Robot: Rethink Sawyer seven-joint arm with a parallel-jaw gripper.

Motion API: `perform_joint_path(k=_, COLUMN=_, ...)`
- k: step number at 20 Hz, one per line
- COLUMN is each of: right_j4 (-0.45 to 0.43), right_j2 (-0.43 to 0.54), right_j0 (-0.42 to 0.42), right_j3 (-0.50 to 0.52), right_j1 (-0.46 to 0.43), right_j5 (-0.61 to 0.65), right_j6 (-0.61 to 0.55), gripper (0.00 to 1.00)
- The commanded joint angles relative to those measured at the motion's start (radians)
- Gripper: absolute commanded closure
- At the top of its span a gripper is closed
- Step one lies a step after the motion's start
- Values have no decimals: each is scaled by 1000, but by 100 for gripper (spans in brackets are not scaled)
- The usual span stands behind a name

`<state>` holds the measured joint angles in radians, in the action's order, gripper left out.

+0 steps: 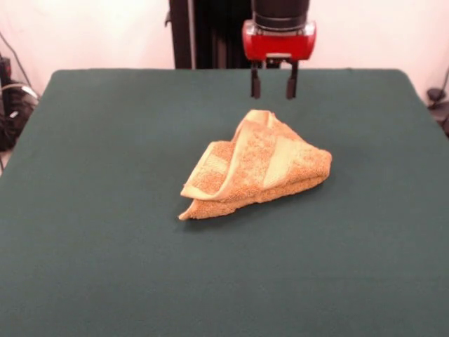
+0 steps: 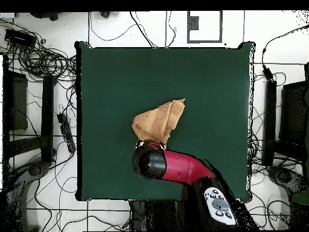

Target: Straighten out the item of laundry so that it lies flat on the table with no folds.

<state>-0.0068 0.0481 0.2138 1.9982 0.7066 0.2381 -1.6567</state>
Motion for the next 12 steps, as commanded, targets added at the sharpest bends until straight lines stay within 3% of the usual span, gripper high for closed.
perform_joint_path(k=1, right_j4=-114, right_j2=-21, right_j0=-21, right_j3=-71, right_j1=-15, right_j5=208, right_j6=31, gripper=0)
perform_joint_path(k=7, right_j4=-112, right_j2=23, right_j0=7, right_j3=-245, right_j1=-80, right_j5=334, right_j6=19, gripper=0)
perform_joint_path(k=12, right_j4=-123, right_j2=69, right_j0=34, right_j3=-322, right_j1=-162, right_j5=332, right_j6=7, gripper=0)
